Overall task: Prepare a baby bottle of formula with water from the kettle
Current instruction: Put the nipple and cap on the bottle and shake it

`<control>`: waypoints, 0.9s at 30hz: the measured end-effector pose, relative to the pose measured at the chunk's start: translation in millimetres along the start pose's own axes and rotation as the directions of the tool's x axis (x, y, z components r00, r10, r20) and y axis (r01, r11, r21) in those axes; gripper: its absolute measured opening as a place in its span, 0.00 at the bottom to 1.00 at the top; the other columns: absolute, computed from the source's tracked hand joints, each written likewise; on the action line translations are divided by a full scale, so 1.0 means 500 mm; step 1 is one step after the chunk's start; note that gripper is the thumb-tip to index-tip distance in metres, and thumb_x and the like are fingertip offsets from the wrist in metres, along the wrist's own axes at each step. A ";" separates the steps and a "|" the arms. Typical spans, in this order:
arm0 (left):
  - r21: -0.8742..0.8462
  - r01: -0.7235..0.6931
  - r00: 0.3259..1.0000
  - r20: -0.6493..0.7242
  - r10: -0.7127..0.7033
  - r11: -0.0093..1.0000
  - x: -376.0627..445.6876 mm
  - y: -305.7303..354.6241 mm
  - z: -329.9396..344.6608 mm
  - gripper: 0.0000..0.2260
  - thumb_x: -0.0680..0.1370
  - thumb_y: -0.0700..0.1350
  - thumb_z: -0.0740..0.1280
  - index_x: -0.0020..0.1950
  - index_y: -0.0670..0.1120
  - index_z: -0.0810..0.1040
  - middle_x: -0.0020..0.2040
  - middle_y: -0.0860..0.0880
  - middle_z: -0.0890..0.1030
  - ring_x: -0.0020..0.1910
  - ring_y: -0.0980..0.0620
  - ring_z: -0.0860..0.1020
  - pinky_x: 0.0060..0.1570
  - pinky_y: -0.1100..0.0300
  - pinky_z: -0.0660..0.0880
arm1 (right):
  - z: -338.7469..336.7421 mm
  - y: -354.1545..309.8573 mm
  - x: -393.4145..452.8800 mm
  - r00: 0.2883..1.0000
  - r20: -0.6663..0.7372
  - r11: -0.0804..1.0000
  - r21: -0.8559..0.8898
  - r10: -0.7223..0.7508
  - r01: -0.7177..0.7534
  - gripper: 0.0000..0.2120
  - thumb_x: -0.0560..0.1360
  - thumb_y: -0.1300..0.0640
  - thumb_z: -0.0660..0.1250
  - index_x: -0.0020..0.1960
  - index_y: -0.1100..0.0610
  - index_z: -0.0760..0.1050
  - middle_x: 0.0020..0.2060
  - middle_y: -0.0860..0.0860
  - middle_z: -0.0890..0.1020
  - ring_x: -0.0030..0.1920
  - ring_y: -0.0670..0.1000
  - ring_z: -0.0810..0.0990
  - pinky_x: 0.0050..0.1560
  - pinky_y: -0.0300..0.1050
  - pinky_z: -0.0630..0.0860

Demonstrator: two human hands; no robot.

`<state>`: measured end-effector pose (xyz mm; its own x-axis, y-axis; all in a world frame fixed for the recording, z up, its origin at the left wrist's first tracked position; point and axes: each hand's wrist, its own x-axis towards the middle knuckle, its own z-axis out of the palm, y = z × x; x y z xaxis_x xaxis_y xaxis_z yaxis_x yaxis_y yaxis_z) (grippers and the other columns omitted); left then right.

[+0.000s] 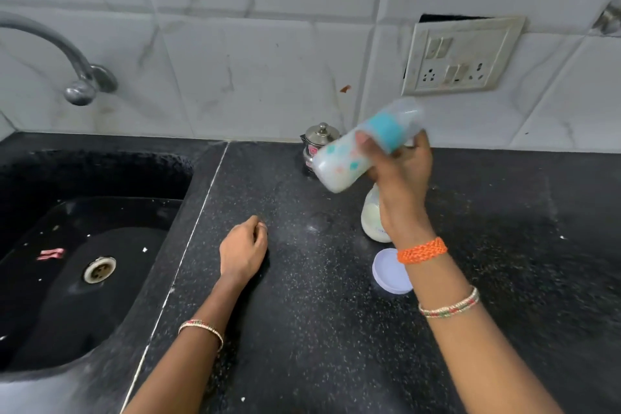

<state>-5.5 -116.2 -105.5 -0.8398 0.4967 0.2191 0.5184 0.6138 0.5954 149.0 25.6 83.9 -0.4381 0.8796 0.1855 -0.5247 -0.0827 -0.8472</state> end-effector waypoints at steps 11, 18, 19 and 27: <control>-0.056 0.025 1.000 -0.009 -0.026 0.998 -0.004 0.016 -0.013 0.11 0.78 0.45 0.56 0.42 0.43 0.75 0.39 0.48 0.81 0.40 0.46 0.77 0.43 0.51 0.74 | 0.050 0.005 0.020 0.992 0.123 0.867 0.489 0.037 -0.093 0.14 0.72 0.64 0.67 0.56 0.54 0.72 0.50 0.51 0.80 0.49 0.49 0.82 0.46 0.47 0.81; -0.030 0.001 1.000 -0.007 -0.001 1.000 0.002 0.008 -0.005 0.12 0.78 0.46 0.56 0.40 0.43 0.73 0.36 0.48 0.79 0.37 0.47 0.77 0.40 0.51 0.74 | 0.047 0.013 -0.001 0.986 0.158 0.886 0.447 0.058 -0.123 0.10 0.74 0.65 0.66 0.55 0.58 0.74 0.49 0.53 0.83 0.48 0.49 0.84 0.45 0.44 0.80; -0.036 0.002 1.000 -0.012 -0.002 0.999 0.001 0.008 -0.003 0.12 0.78 0.46 0.56 0.41 0.43 0.74 0.37 0.48 0.80 0.37 0.47 0.77 0.41 0.51 0.74 | 0.043 0.015 0.001 0.990 0.138 0.881 0.462 0.043 -0.102 0.08 0.75 0.64 0.66 0.54 0.58 0.76 0.48 0.52 0.84 0.48 0.48 0.84 0.45 0.44 0.81; -0.049 0.029 1.000 -0.006 -0.029 0.998 -0.002 0.015 -0.013 0.12 0.78 0.46 0.57 0.38 0.42 0.71 0.33 0.47 0.77 0.35 0.46 0.74 0.36 0.52 0.70 | 0.034 0.035 -0.035 0.978 -0.194 0.976 0.185 -0.077 0.113 0.12 0.69 0.57 0.73 0.51 0.57 0.78 0.44 0.48 0.85 0.47 0.48 0.84 0.48 0.49 0.81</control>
<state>-1.6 -116.1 -96.2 -0.8556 0.4748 0.2062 0.4854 0.5974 0.6384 135.1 0.9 74.3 -0.2466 0.9574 0.1499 -0.6970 -0.0678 -0.7138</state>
